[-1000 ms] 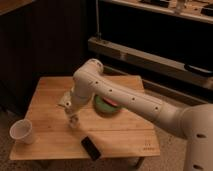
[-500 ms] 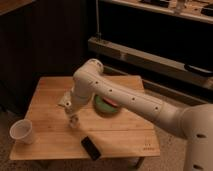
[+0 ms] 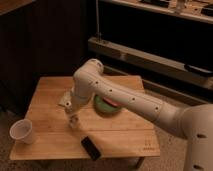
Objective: Knock the bottle over
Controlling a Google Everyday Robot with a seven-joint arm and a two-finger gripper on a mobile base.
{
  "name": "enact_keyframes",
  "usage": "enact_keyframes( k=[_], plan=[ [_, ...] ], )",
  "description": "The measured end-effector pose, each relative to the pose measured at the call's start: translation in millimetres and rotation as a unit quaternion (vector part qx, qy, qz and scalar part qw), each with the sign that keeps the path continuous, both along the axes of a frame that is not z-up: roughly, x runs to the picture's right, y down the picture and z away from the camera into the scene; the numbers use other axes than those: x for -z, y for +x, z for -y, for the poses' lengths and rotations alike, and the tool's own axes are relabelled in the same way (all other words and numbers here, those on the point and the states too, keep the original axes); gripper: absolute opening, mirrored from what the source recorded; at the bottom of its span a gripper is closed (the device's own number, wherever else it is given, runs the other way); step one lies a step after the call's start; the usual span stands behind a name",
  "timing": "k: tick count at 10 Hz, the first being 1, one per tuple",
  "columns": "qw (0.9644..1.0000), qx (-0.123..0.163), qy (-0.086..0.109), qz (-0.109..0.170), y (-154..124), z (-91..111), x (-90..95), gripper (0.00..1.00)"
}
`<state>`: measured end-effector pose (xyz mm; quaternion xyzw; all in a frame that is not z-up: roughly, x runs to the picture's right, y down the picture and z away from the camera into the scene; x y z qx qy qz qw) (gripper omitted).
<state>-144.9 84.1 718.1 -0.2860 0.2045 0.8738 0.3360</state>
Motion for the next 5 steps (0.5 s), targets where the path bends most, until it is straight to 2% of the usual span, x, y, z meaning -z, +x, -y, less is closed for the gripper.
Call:
enact_keyframes(
  k=[3, 4, 5],
  plan=[
    [1.0000, -0.005, 0.004, 0.006, -2.9, -0.3, -0.9, 0.00],
    [0.9997, -0.017, 0.011, 0.015, -8.4, -2.4, -3.9, 0.00],
    [0.9980, -0.051, 0.024, 0.028, -20.2, -3.8, -12.2, 0.00]
  ],
)
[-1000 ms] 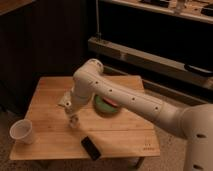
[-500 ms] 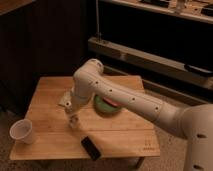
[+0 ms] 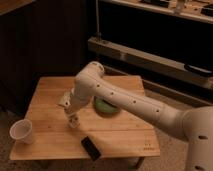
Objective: Knock the bottle over
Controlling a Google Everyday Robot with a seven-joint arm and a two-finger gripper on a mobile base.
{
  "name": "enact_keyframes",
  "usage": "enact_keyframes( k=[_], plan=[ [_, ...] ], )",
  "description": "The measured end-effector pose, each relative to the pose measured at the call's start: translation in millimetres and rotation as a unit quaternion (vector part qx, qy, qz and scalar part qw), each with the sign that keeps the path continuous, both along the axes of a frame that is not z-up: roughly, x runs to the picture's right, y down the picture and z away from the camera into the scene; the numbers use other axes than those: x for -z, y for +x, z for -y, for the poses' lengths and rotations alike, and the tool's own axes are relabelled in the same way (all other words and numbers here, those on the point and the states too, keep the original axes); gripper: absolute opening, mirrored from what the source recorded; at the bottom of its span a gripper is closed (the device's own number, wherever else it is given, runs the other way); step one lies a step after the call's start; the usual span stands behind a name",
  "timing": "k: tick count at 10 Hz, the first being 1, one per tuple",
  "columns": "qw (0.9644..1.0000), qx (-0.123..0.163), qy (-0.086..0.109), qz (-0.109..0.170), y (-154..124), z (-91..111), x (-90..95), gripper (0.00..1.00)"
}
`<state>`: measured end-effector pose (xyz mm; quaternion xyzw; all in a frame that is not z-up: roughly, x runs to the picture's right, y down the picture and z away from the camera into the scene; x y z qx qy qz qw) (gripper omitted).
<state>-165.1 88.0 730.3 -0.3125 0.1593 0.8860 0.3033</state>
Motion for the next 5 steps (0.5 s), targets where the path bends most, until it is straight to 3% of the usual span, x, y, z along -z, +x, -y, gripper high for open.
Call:
enact_keyframes(
  k=[1, 3, 5],
  plan=[
    [0.9997, -0.024, 0.005, 0.008, -8.9, -0.9, -5.0, 0.00],
    [0.9956, -0.091, -0.004, 0.024, -26.2, -10.0, -19.2, 0.00],
    [0.9932, -0.111, -0.004, 0.034, -37.8, -13.0, -24.0, 0.00]
  ],
)
